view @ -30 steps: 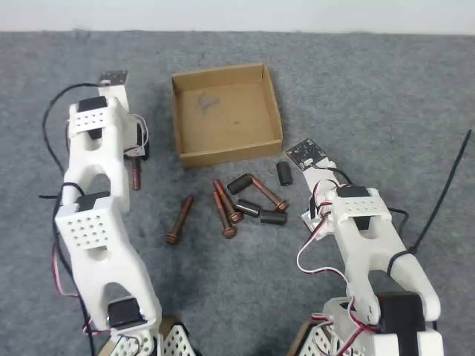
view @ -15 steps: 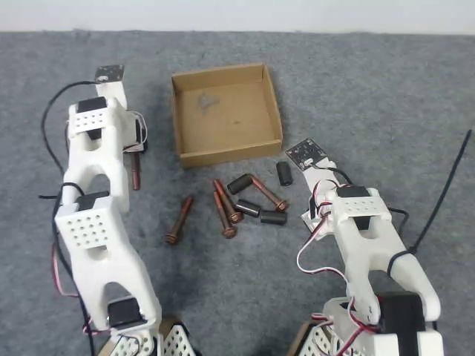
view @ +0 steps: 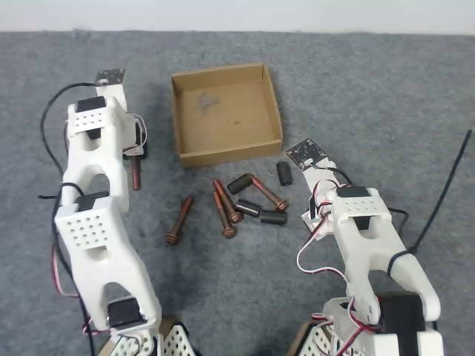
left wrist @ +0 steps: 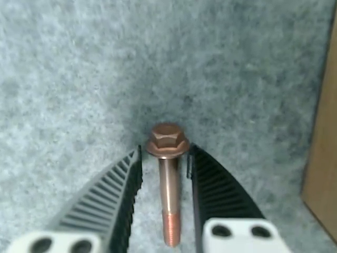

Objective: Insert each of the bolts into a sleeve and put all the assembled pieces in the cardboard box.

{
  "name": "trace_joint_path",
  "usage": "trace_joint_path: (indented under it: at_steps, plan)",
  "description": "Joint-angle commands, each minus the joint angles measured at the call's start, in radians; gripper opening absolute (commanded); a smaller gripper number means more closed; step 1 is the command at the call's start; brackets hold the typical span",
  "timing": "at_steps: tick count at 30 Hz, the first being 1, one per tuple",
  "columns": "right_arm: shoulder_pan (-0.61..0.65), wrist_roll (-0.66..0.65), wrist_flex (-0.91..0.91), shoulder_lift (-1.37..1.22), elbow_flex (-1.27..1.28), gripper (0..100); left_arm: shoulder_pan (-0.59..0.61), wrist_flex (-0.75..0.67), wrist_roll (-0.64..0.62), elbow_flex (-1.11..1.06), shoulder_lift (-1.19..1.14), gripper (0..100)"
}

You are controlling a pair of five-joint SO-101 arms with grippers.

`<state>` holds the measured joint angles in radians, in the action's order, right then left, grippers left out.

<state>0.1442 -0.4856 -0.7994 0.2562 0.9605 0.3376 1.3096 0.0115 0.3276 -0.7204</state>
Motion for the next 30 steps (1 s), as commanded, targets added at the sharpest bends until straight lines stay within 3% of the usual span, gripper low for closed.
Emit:
trace_joint_path:
  at_steps: [1, 6, 10, 24, 30]
  plan:
    - [-0.016, -0.020, 0.012, 0.004, -0.038, 0.7, 0.006, 0.012, -0.009, 0.036, 0.025, 13]
    - [-0.016, -0.020, 0.012, 0.004, -0.038, 0.7, 0.000, -0.008, -0.009, 0.051, -0.008, 12]
    - [-0.016, -0.020, 0.012, 0.004, -0.038, 0.7, -0.023, -0.006, -0.003, 0.053, -0.012, 0]
    - [-0.018, -0.020, 0.012, 0.004, -0.038, 0.7, -0.057, 0.015, -0.009, 0.001, 0.129, 1]
    - [-0.018, -0.020, 0.012, 0.004, -0.038, 0.7, -0.069, -0.118, -0.011, -0.226, 0.307, 1]
